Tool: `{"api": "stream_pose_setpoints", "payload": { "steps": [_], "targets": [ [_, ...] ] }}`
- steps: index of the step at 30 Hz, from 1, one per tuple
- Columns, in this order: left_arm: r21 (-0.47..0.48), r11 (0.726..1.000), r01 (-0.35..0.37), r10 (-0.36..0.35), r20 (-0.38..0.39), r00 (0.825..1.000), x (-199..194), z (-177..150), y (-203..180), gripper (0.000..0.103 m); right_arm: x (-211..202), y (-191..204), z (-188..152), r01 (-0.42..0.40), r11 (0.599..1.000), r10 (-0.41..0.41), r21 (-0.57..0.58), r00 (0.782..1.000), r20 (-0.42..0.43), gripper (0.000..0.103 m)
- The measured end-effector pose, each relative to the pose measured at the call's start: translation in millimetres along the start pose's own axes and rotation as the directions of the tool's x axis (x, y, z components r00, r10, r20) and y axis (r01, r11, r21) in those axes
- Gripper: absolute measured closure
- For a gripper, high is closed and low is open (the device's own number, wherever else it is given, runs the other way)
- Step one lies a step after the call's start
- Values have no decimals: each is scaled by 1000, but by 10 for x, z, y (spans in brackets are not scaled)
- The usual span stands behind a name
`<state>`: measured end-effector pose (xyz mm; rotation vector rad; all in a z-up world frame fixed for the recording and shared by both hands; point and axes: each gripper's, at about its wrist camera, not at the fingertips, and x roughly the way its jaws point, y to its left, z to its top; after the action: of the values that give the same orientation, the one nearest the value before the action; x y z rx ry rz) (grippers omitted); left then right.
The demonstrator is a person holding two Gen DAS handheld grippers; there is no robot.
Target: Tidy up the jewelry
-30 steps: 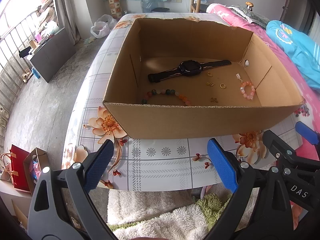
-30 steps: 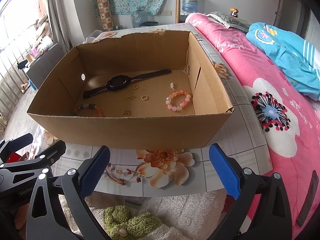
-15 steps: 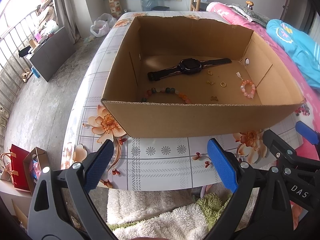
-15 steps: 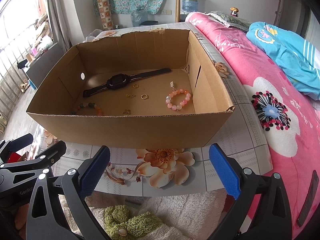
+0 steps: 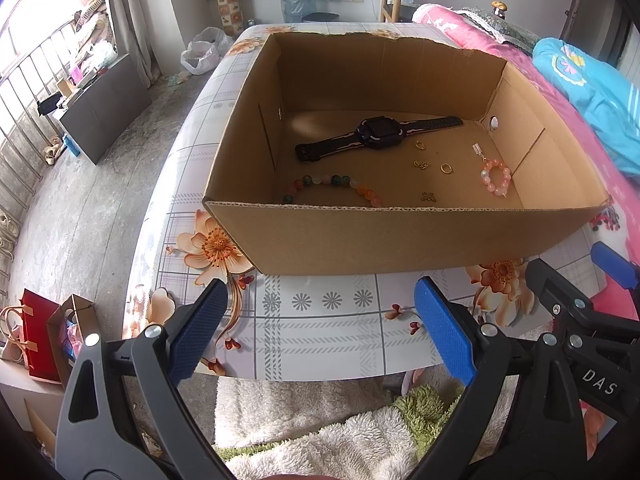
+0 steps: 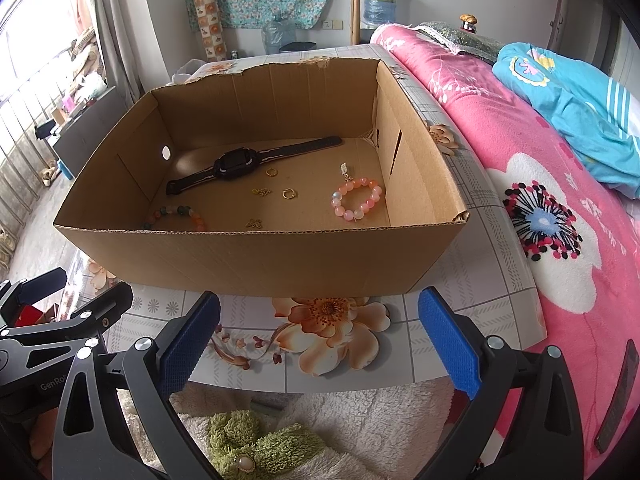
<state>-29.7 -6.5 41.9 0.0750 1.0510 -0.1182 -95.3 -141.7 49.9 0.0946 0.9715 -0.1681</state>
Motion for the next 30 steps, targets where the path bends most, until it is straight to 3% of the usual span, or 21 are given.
{"api": "stream_pose_setpoints", "payload": {
  "steps": [30],
  "targets": [
    [2, 1000, 1, -1, -5, 1000, 21, 3, -7, 12, 28, 7, -8, -2, 1000, 2, 0, 1000, -4, 6]
  ]
}}
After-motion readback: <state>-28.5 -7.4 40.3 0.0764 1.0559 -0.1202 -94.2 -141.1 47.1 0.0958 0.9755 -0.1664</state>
